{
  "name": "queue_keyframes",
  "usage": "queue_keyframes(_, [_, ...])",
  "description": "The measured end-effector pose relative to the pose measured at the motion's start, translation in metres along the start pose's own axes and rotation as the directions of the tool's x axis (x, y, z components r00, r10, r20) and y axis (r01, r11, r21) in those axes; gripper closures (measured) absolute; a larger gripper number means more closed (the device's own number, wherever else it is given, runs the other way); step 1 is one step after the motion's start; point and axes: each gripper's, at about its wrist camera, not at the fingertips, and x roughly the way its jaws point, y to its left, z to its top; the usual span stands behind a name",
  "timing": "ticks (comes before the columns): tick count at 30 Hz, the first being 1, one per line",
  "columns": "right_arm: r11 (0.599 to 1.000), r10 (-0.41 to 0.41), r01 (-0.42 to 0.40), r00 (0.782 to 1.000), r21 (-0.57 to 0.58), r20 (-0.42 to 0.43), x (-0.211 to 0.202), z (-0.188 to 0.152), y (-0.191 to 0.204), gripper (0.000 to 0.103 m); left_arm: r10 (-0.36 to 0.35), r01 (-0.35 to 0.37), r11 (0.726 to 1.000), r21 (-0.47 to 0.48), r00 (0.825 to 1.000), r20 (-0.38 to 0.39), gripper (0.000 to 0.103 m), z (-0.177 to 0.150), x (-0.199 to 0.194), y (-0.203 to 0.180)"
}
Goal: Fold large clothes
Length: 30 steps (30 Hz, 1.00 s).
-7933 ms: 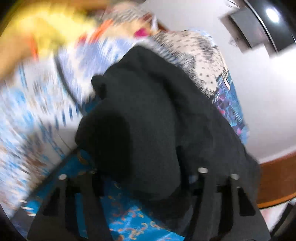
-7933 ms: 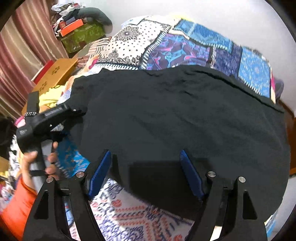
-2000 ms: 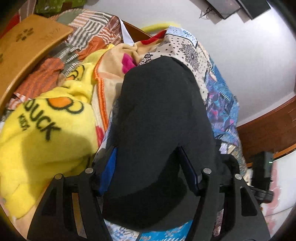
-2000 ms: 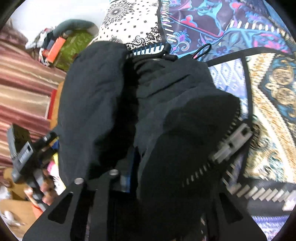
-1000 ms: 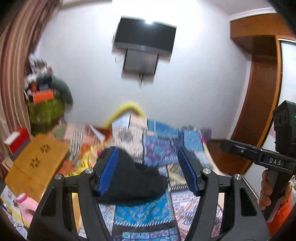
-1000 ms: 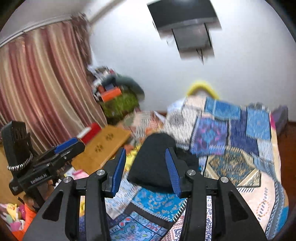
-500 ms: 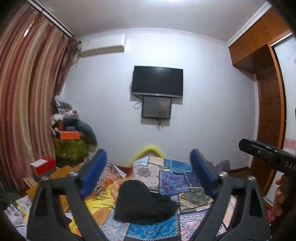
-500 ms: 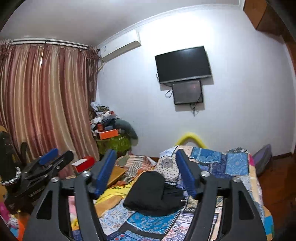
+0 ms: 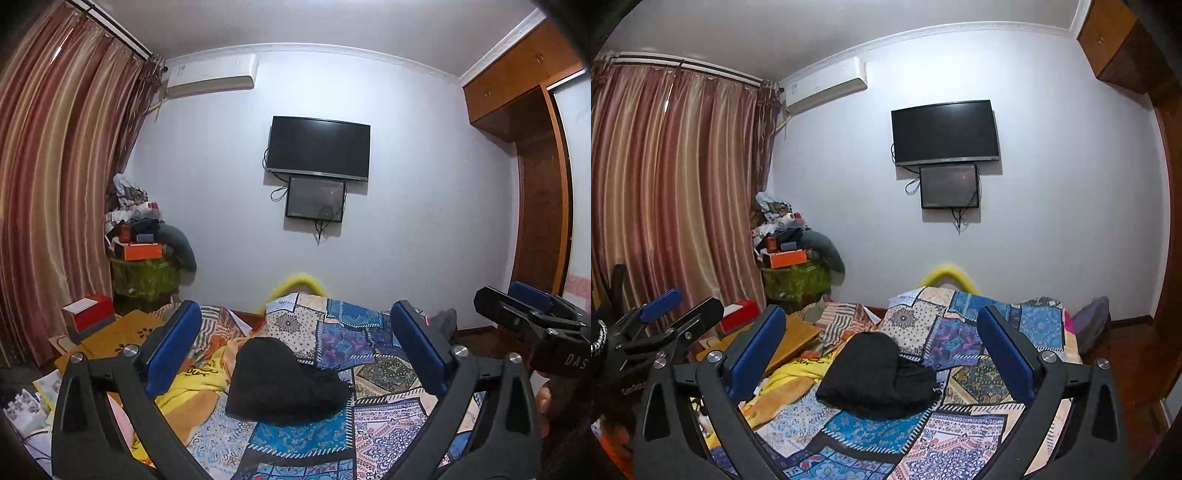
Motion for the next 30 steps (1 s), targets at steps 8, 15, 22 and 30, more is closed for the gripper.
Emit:
queue_keyframes(8, [1.0,0.007,-0.007,1.0,0.006,-0.011,-0.004,-0.004,-0.003,0.0,0.01,-0.01,1.0,-0.017,1.0,-0.004,0.0,-0.002,0.001,0.003])
queue_keyframes(15, [1.0,0.009,-0.009,0.999,0.003,-0.032,-0.003,-0.007,-0.002,0.0,0.026,-0.027,0.999,-0.029,0.999,-0.028,0.0,-0.007,0.006,0.004])
queue_keyframes(22, [1.0,0.008,-0.008,0.999,0.001,-0.035,-0.004,-0.006,-0.002,0.0,0.034,-0.036,0.999,-0.041,0.998,-0.047,0.0,-0.01,0.011,0.006])
queue_keyframes(30, [1.0,0.007,-0.007,0.999,0.006,-0.043,-0.005,-0.007,-0.004,0.0,0.032,-0.034,0.998,-0.045,0.998,-0.052,0.0,-0.011,0.012,0.005])
